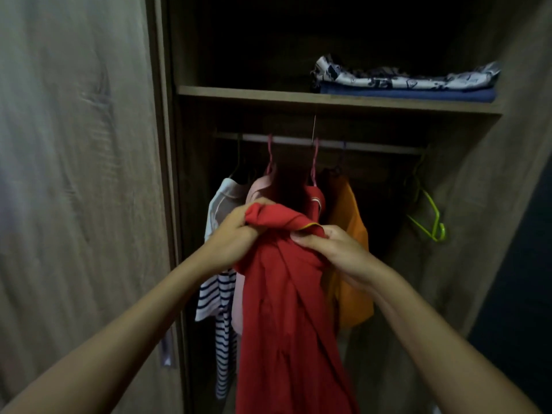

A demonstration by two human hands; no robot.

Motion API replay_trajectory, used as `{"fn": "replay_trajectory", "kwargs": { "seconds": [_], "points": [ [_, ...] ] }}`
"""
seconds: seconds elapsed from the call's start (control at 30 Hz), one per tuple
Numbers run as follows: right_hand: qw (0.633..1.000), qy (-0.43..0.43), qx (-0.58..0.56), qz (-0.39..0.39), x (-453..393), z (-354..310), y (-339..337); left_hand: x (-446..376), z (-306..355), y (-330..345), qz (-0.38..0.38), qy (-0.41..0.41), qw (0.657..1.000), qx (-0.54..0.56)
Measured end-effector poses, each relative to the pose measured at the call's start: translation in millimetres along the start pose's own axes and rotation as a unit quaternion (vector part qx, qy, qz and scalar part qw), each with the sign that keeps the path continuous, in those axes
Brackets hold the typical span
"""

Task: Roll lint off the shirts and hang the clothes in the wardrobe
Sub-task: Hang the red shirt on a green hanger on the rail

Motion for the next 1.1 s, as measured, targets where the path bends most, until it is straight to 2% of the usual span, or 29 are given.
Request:
{"fn": "replay_trajectory", "kwargs": {
  "seconds": [0.07,0.17,0.27,0.37,0.5,0.57,0.67,0.73,0.83,0.9,0.93,1.0,1.07,1.1],
  "points": [
    [0.996,0.032,-0.068,-0.044,5.7,3.6,6.3,-2.0,11.6,2.2,0.025,0.016,0.999,0.027],
    [0.991,0.08,-0.077,-0.073,12.9,17.4,9.3,-2.6,21.8,-9.4,0.087,0.026,0.995,0.04],
    [0.988,0.12,-0.054,-0.075,18.6,29.8,7.9,-2.6,22.7,-26.8,0.11,0.015,0.994,-0.02],
    [0.99,0.102,-0.032,-0.092,24.7,22.5,7.9,0.6,21.2,-31.2,0.12,-0.015,0.988,-0.1],
    [0.998,0.047,0.029,-0.012,19.7,2.1,-0.3,-3.8,20.8,-35.1,0.146,-0.071,0.981,-0.106],
    [0.997,0.04,0.06,0.032,16.4,-0.9,-4.2,-11.3,29.1,-33.5,0.142,-0.074,0.986,-0.046],
    [0.997,0.037,0.055,0.044,16.5,2.0,-1.4,-22.3,41.6,-29.5,0.139,-0.088,0.986,0.042],
    [0.995,0.005,0.06,0.074,15.6,2.9,0.7,-26.7,44.8,-28.3,0.144,-0.101,0.981,0.084],
    [0.959,-0.116,0.061,0.249,26.1,-5.0,-7.1,-30.7,42.6,-28.9,0.154,-0.136,0.967,0.153],
    [0.934,-0.184,0.046,0.303,40.6,-11.5,-1.5,-32.7,42.0,-25.6,0.154,-0.151,0.958,0.187],
    [0.937,-0.197,0.056,0.284,44.7,-12.7,6.5,-33.2,40.4,-24.9,0.168,-0.157,0.951,0.207],
    [0.964,-0.173,0.08,0.188,47.6,-12.8,33.3,-35.2,35.4,-24.9,0.207,-0.163,0.927,0.266],
    [0.981,-0.091,0.13,0.109,48.0,-2.6,62.2,-38.2,30.2,-27.1,0.249,-0.163,0.902,0.313],
    [0.98,-0.039,0.171,0.094,47.9,4.3,74.6,-39.2,29.1,-28.3,0.27,-0.165,0.89,0.328]
  ]
}}
Point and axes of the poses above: each hand's wrist, its own x-axis away from the middle knuckle, its own y-axis out of the palm, z = x × y, the point moved 5 cm from there along -x, towards the middle knuckle, and after that the axes turned 12 degrees about -z, right-handed, at the moved point
